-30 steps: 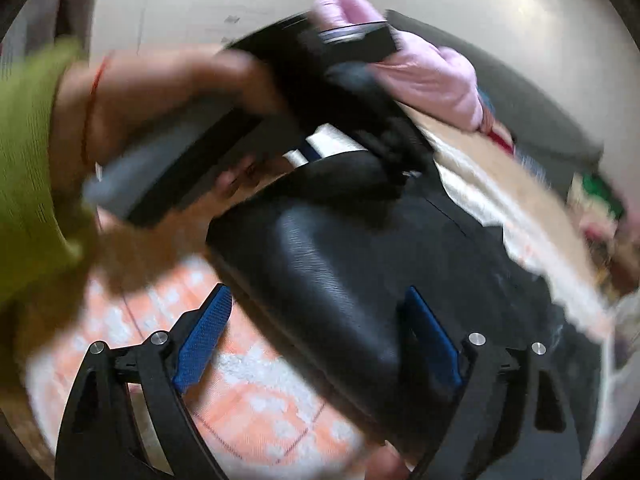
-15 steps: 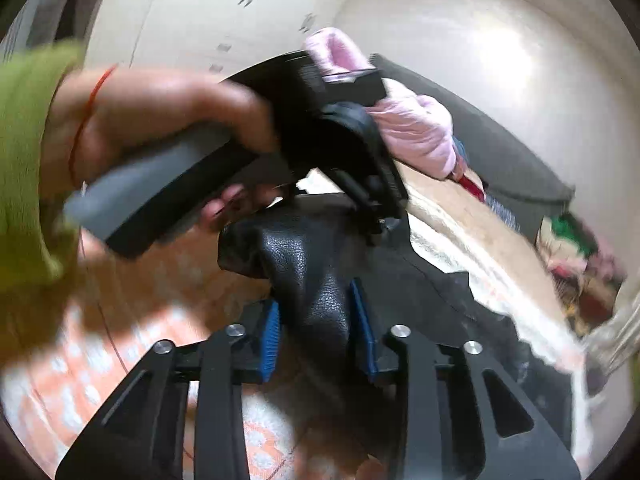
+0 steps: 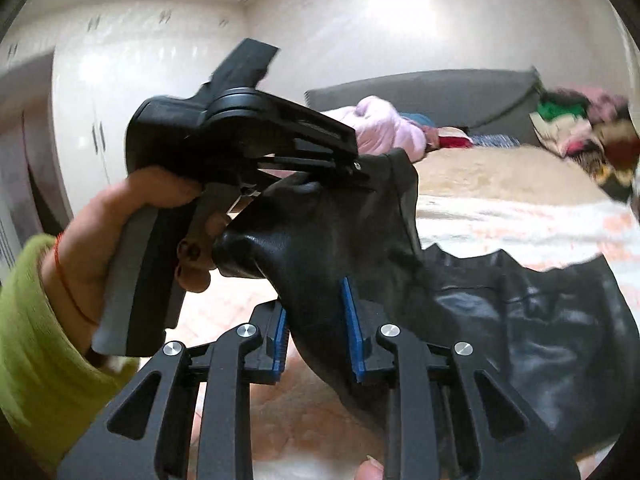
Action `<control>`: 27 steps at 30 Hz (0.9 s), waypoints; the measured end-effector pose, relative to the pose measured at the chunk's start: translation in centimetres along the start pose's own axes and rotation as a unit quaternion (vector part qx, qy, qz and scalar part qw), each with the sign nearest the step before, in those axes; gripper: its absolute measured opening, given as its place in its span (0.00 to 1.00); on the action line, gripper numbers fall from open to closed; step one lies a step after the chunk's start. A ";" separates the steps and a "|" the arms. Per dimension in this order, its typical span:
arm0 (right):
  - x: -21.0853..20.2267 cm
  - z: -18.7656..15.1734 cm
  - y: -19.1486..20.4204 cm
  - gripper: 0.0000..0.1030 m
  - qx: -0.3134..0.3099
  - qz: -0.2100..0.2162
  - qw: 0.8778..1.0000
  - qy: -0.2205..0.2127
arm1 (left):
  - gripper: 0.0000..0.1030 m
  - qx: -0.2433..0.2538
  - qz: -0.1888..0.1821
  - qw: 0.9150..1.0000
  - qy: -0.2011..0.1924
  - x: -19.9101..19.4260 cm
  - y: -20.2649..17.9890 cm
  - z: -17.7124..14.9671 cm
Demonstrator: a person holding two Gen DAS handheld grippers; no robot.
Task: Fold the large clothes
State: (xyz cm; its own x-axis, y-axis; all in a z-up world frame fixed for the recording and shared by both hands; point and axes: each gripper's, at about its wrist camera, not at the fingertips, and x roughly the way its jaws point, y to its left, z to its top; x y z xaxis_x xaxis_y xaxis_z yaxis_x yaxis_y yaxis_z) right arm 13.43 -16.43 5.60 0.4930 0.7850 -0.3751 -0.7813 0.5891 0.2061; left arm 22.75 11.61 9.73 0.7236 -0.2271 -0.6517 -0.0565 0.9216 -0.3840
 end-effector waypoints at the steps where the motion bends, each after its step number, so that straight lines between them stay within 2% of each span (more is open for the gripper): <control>1: -0.9 0.3 -1.0 0.22 0.011 -0.003 1.000 -0.007 | 0.28 0.015 0.002 1.000 0.000 0.2 -2.1 0.4; 7: -6.2 0.6 -5.7 0.20 0.066 -0.023 0.997 -0.034 | 0.29 0.077 0.009 0.997 0.001 2.0 -10.3 0.7; 10: -8.7 0.3 -7.4 0.19 0.071 -0.049 0.995 -0.045 | 0.30 0.106 0.009 0.994 0.006 3.5 -14.2 0.5; 15: -11.5 -0.9 -9.7 0.18 0.086 -0.083 0.992 -0.047 | 0.41 0.119 -0.012 0.993 0.019 4.9 -18.1 0.1; 18: -12.6 -1.8 -11.4 0.18 0.116 -0.093 0.988 -0.041 | 0.42 0.113 -0.031 0.993 0.025 5.6 -19.1 0.1; 21: -12.6 -3.1 -13.2 0.18 0.140 -0.113 0.983 -0.026 | 0.44 0.115 -0.031 0.993 0.018 5.6 -19.3 -0.2; 23: -12.2 -4.0 -14.7 0.18 0.173 -0.106 0.979 -0.013 | 0.48 0.104 -0.031 0.994 0.016 5.4 -18.4 -0.7; 27: -12.3 -5.2 -16.0 0.19 0.229 -0.074 0.971 -0.003 | 0.51 0.083 0.007 0.996 0.026 5.9 -15.1 -2.5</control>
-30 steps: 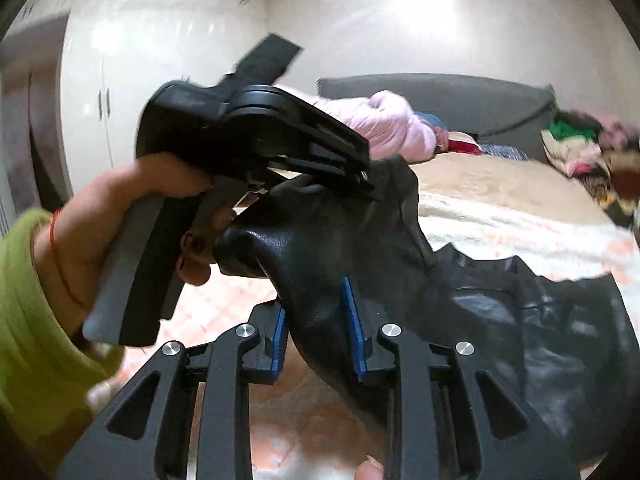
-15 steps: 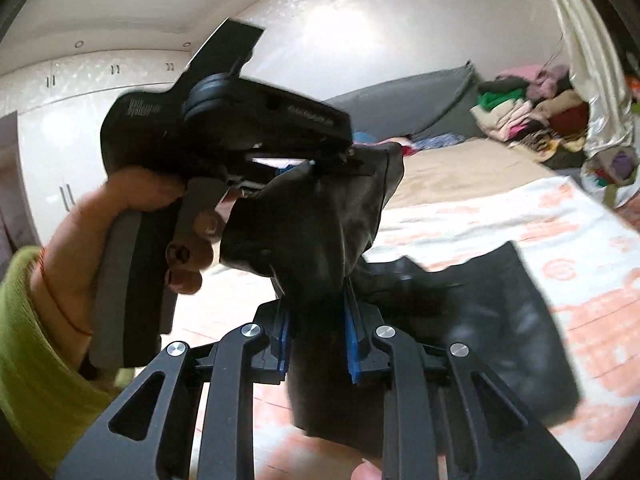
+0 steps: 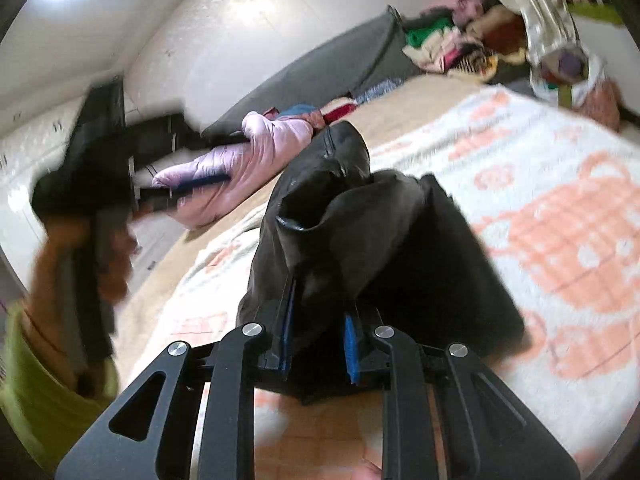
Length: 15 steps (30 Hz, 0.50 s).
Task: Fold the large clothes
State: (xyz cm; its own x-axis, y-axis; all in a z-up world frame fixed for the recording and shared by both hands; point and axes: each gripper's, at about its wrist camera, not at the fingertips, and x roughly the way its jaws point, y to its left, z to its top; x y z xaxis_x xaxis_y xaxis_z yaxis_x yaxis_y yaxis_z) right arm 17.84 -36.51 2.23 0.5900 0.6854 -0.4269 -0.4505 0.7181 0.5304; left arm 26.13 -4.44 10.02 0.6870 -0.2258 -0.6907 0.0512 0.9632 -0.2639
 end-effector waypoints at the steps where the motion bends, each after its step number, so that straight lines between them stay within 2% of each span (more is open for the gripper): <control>1: 0.0 -0.3 0.3 0.20 0.004 0.004 1.000 0.005 | 0.51 -0.004 0.012 1.000 0.011 0.5 0.8 -0.8; 2: 0.2 -0.2 0.3 0.21 0.006 0.006 1.000 0.008 | 0.51 -0.011 0.024 0.999 0.024 1.2 1.9 -1.9; 4: 0.8 0.0 0.3 0.25 0.005 0.014 1.000 0.017 | 0.51 -0.023 0.023 0.998 0.046 2.2 3.1 -3.6; 5: 1.0 0.1 0.4 0.32 0.003 0.016 1.000 0.023 | 0.51 -0.030 0.020 0.998 0.053 2.7 3.7 -4.5; 6: 1.3 0.2 0.4 0.46 0.001 0.017 0.999 0.032 | 0.51 -0.032 0.024 0.998 0.054 3.0 4.0 -5.0; 7: 1.4 0.2 0.7 0.53 0.000 0.019 0.999 0.038 | 0.51 -0.032 0.031 0.998 0.054 3.0 4.1 -5.3; 9: 1.3 1.7 0.6 0.91 0.003 0.027 0.999 0.038 | 0.51 -0.034 0.034 0.997 0.057 3.3 4.5 -5.8; 12: 1.6 4.1 -0.2 0.93 0.021 0.024 0.999 0.037 | 0.51 -0.047 0.018 0.997 0.059 3.5 5.1 -6.3; 15: 4.0 7.4 -1.6 0.94 0.056 -0.003 0.995 0.083 | 0.51 -0.046 0.019 0.997 0.057 3.4 5.0 -6.6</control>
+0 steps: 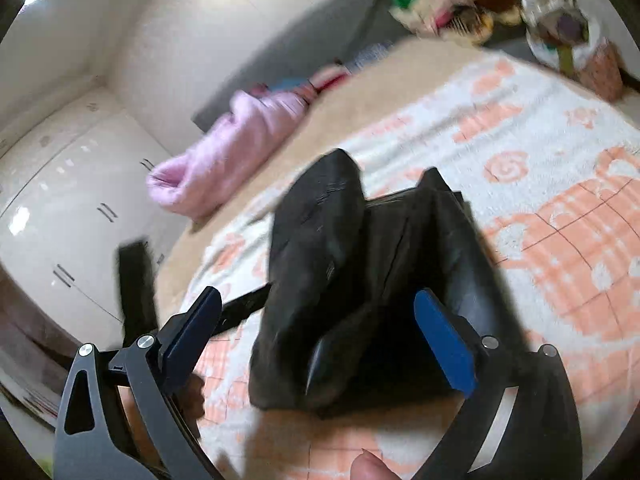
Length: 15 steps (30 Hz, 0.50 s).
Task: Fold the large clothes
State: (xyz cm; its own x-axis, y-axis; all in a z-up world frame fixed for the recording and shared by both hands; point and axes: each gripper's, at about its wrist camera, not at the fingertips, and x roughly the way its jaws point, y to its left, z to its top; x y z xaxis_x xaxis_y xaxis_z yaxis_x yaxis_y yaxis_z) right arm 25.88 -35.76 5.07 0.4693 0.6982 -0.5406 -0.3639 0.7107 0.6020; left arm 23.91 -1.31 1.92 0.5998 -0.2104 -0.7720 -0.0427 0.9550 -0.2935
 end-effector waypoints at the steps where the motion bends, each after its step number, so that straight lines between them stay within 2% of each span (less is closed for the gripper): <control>1: 1.2 1.4 -0.4 0.94 0.008 -0.014 1.000 0.024 | 0.51 -0.001 -0.001 1.000 0.000 0.0 0.0 -0.1; 5: 5.6 4.6 -1.3 0.94 0.037 -0.036 0.993 0.109 | 0.51 -0.004 -0.004 1.000 0.000 0.0 0.1 -0.1; 6: 6.6 5.0 -1.3 0.90 0.039 -0.044 0.990 0.126 | 0.51 -0.004 -0.005 1.000 0.000 0.0 0.1 0.0; 7: 7.8 5.3 -1.0 0.82 0.033 -0.057 0.987 0.146 | 0.51 -0.005 -0.006 1.000 0.001 0.0 0.1 0.0; 9: 9.0 5.4 0.3 0.45 0.002 -0.074 0.984 0.163 | 0.51 -0.001 -0.003 1.000 0.002 0.0 0.0 0.1; 11: 9.5 5.3 2.7 0.22 -0.070 -0.109 0.980 0.151 | 0.51 0.003 -0.002 1.000 0.007 0.1 0.0 0.1; 13: 8.9 5.2 5.2 0.17 -0.129 -0.112 0.977 0.125 | 0.51 0.000 -0.009 1.000 0.006 -0.4 0.1 0.3; 15: 6.5 5.8 7.7 0.12 -0.163 -0.073 0.980 0.093 | 0.59 -0.016 -0.023 1.000 -0.013 -2.1 0.9 0.5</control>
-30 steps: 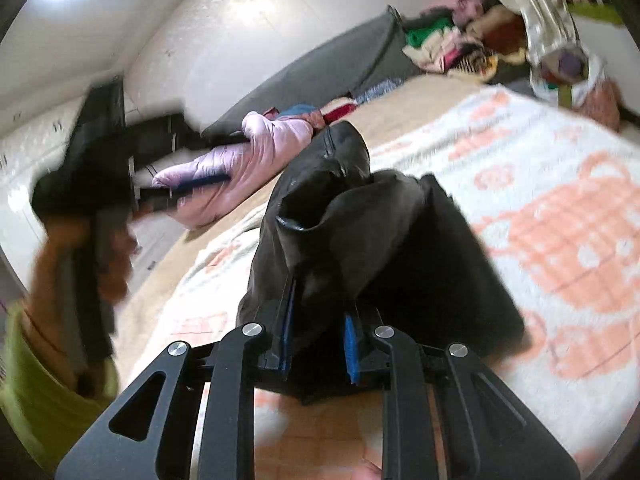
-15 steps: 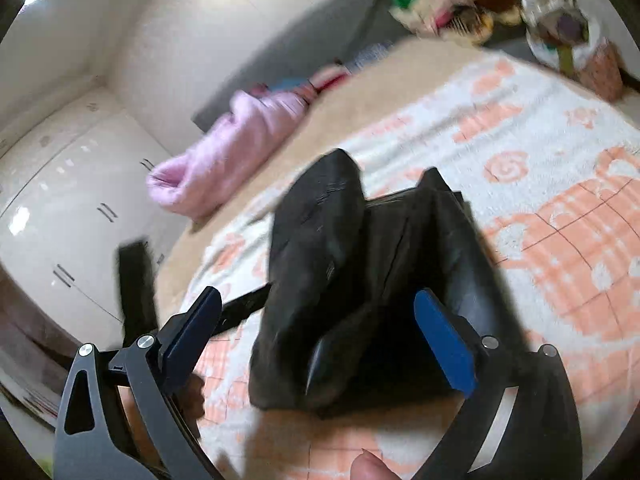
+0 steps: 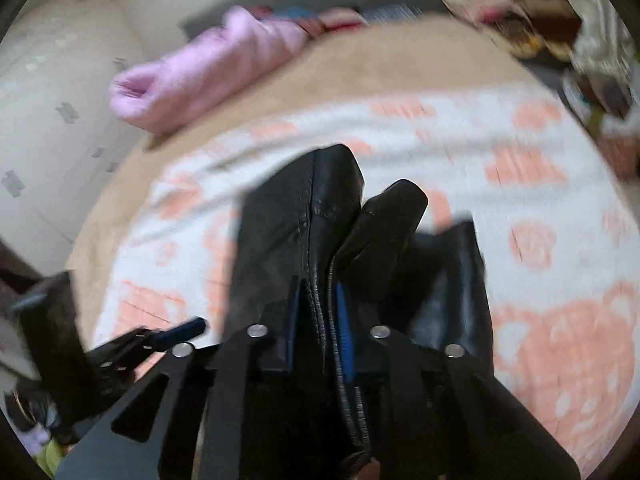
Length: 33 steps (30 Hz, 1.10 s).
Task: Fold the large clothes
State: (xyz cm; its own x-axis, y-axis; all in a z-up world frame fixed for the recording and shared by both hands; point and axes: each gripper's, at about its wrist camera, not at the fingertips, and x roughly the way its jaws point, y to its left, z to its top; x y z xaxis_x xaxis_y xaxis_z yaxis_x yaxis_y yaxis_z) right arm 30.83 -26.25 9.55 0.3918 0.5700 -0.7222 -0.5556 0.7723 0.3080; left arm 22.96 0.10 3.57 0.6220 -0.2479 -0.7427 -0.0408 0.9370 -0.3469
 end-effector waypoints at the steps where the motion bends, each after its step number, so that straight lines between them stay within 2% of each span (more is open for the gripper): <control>1: -1.0 0.4 0.3 0.11 -0.013 0.015 1.000 -0.017 | 0.61 -0.006 -0.006 1.000 -0.008 -0.6 0.3 0.1; 3: -4.1 1.1 0.5 0.03 -0.032 0.036 0.997 -0.061 | 0.66 -0.023 -0.022 0.999 -0.023 -2.2 0.9 0.7; 4: -5.9 1.3 0.2 0.03 -0.034 0.040 0.995 -0.085 | 0.66 -0.027 -0.021 0.999 -0.028 -2.8 1.0 1.0; 6: -7.0 1.6 -1.1 0.03 -0.028 0.053 0.993 -0.097 | 0.66 -0.027 -0.006 0.999 -0.038 -3.1 1.0 1.4; 7: -7.0 1.3 -1.9 0.03 -0.025 0.043 0.994 -0.096 | 0.66 -0.031 -0.007 0.999 -0.038 -2.6 1.0 1.6; 10: -4.6 0.6 -4.3 0.03 0.011 0.036 0.998 -0.052 | 0.64 -0.042 -0.026 0.999 -0.002 0.3 1.0 1.3; 11: -3.8 0.2 -4.9 0.03 0.026 0.038 0.998 -0.038 | 0.56 -0.047 -0.040 0.998 0.014 1.5 0.8 0.9; 12: -2.9 -0.2 -5.4 0.05 0.034 0.041 0.998 -0.023 | 0.53 -0.048 -0.056 0.997 0.020 2.1 0.4 0.5; 14: -1.2 -0.8 -6.0 0.08 0.043 0.033 0.998 0.012 | 0.54 -0.027 -0.059 0.998 0.022 2.8 -0.9 -0.3; 16: 0.3 -0.8 -6.8 0.31 0.067 0.055 0.995 0.044 | 0.55 -0.007 -0.048 0.999 0.017 2.8 -2.0 -0.8; 17: 0.7 -0.8 -7.2 0.60 0.084 0.072 0.992 0.054 | 0.55 -0.002 -0.050 0.999 0.018 2.8 -2.3 -0.9; 18: 1.0 -0.7 -7.2 0.68 0.090 0.082 0.991 0.059 | 0.55 0.003 -0.051 0.999 0.018 2.7 -2.5 -0.8; 19: 1.4 -0.3 -6.9 0.71 0.088 0.088 0.990 0.068 | 0.55 0.008 -0.050 0.999 0.018 2.6 -2.8 -0.9; 21: 2.1 0.2 -6.5 0.74 0.086 0.073 0.990 0.087 | 0.56 0.021 -0.050 0.998 0.022 2.5 -3.3 -1.0; 23: 3.3 0.6 -5.6 0.74 0.070 0.053 0.990 0.112 | 0.56 0.026 -0.047 0.998 0.024 2.7 -3.7 -0.9; 24: 3.8 0.7 -5.2 0.68 0.063 0.036 0.990 0.121 | 0.56 0.026 -0.048 0.998 0.024 2.7 -3.7 -0.9; 25: 4.5 0.6 -4.6 0.60 0.050 0.023 0.990 0.129 | 0.56 0.025 -0.048 0.998 0.024 2.8 -3.7 -1.0; 26: 5.0 0.4 -4.0 0.38 0.035 0.014 0.990 0.134 | 0.56 0.024 -0.047 0.998 0.024 2.8 -3.7 -1.0; 27: 5.3 0.3 -3.1 0.28 0.016 0.003 0.991 0.134 | 0.56 0.023 -0.048 0.998 0.025 2.9 -3.6 -1.0; 28: 5.3 0.1 -1.5 0.23 -0.022 -0.010 0.992 0.120 | 0.56 0.020 -0.052 0.998 0.026 2.8 -3.4 -1.0; 30: 4.6 0.0 0.2 0.19 -0.058 -0.022 0.994 0.093 | 0.58 0.011 -0.061 0.998 0.022 2.0 -2.8 -1.0; 31: 3.4 0.1 1.4 0.18 -0.076 -0.016 0.994 0.073 | 0.60 0.003 -0.069 0.997 0.016 1.4 -2.4 -0.9; 32: 2.5 0.3 2.0 0.18 -0.084 -0.007 0.995 0.057 | 0.66 -0.012 -0.080 0.997 0.004 0.1 -1.6 -0.7; 33: 1.3 0.6 2.6 0.17 -0.091 0.003 0.995 0.040 | 0.67 -0.018 -0.084 0.996 -0.003 -0.6 -1.3 -0.6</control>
State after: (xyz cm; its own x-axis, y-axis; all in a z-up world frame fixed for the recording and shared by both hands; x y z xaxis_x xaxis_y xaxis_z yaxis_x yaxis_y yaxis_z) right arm 30.38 -23.36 9.79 0.3328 0.5452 -0.7694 -0.6847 0.7007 0.2004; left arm 22.21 -1.11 4.12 0.6270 -0.3986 -0.6693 0.0353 0.8729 -0.4867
